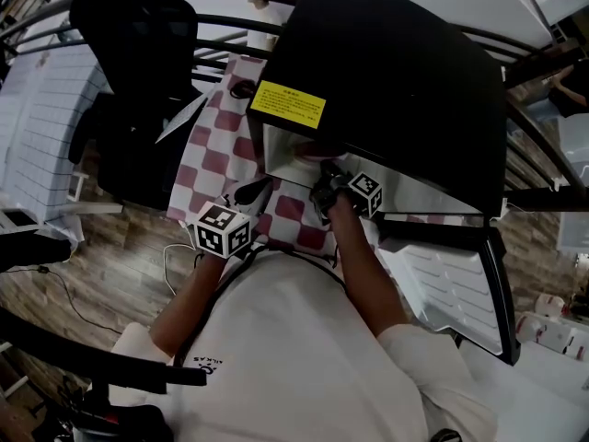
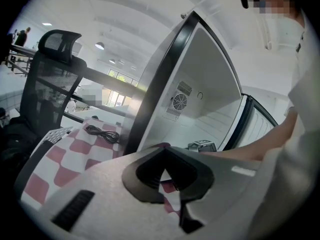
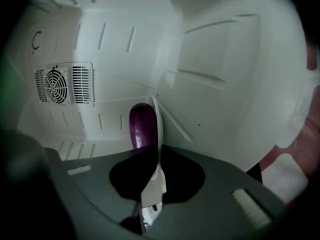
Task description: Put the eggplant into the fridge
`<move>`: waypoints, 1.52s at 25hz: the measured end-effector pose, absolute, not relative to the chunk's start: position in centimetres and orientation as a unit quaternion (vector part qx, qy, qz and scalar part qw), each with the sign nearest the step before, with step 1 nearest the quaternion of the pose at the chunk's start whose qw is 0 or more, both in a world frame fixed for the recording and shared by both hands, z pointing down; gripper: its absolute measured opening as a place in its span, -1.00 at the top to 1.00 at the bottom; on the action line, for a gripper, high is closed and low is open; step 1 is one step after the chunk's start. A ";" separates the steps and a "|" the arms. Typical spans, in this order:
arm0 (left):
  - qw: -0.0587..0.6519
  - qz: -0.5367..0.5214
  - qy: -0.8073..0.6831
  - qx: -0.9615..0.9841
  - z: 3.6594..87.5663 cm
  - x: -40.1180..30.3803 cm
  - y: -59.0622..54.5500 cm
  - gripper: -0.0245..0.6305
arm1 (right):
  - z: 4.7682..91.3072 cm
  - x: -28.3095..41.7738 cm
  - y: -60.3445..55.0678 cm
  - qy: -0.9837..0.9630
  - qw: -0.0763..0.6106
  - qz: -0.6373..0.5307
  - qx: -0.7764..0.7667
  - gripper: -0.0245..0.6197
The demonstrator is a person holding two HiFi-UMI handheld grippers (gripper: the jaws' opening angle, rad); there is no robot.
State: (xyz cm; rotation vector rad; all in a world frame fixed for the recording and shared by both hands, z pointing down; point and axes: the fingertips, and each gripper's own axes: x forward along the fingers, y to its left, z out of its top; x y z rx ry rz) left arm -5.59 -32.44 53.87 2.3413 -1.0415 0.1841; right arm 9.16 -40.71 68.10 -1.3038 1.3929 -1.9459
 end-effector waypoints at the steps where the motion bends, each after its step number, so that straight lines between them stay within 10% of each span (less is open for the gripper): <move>1: 0.282 0.069 -0.388 0.875 53.8 -5.5 -32.4 0.90 | 68.1 9.2 -40.7 0.499 0.206 -0.699 -0.469 0.84; 5: 0.282 0.068 -0.388 0.875 53.7 -5.4 -32.1 0.90 | 68.0 9.1 -41.1 0.506 0.205 -0.697 -0.465 0.82; 17: 0.278 0.066 -0.381 0.879 53.4 -4.8 -31.8 0.91 | 66.0 7.9 -40.7 0.551 0.179 -0.685 -0.441 -0.11; 28: 0.271 0.070 -0.347 0.895 52.8 -2.3 -31.9 0.91 | 63.2 8.9 -38.9 0.590 0.203 -0.662 -0.417 0.01; 38: 0.261 0.084 -0.298 0.914 52.2 1.9 -32.0 0.91 | 59.5 10.8 -36.2 0.648 0.224 -0.609 -0.399 0.69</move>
